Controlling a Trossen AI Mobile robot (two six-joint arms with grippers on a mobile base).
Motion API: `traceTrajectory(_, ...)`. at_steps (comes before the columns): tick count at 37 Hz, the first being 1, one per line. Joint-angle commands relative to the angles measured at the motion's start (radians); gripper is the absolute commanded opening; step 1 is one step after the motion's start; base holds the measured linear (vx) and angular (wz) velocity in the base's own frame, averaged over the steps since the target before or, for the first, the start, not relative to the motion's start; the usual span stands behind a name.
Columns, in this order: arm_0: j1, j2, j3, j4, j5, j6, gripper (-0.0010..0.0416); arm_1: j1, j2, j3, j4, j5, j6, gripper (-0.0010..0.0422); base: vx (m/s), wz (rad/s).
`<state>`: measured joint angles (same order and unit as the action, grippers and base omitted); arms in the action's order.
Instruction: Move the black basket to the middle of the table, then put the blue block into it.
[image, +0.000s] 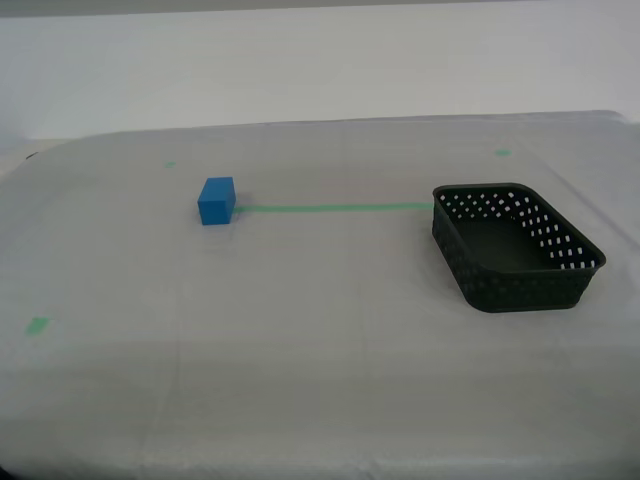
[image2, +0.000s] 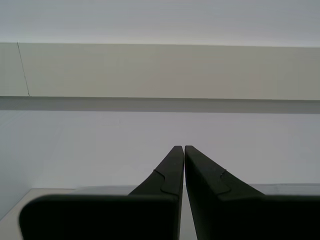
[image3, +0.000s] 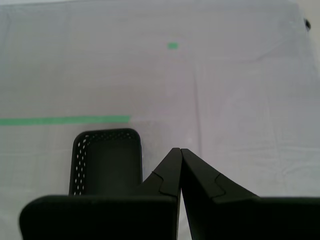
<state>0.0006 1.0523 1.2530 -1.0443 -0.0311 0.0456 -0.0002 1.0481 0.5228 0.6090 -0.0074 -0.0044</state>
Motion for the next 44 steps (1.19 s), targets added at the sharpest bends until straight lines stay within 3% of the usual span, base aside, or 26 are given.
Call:
traceTrajectory(1,0.000,0.007,0.020,-0.061,-0.029,0.002,0.0000,0.000,0.000,0.000,0.005,0.000,0.002,0.0000,0.000,0.000)
traceTrajectory(7,0.000,0.035,0.047,-0.162,-0.085,0.000,0.0000,0.000,0.000,0.000,0.005,0.000,0.002,0.0000,0.000,0.000)
traceTrajectory(22,0.001,0.146,0.128,-0.346,-0.084,-0.046,0.0000,0.000,0.000,0.000,0.005,0.000,0.002,0.0000,0.000,0.000)
traceTrajectory(44,0.002,0.188,0.221,-0.422,-0.085,-0.046,-0.0001,0.000,0.000,0.000,0.005,0.000,0.002,0.0000,0.000,0.000)
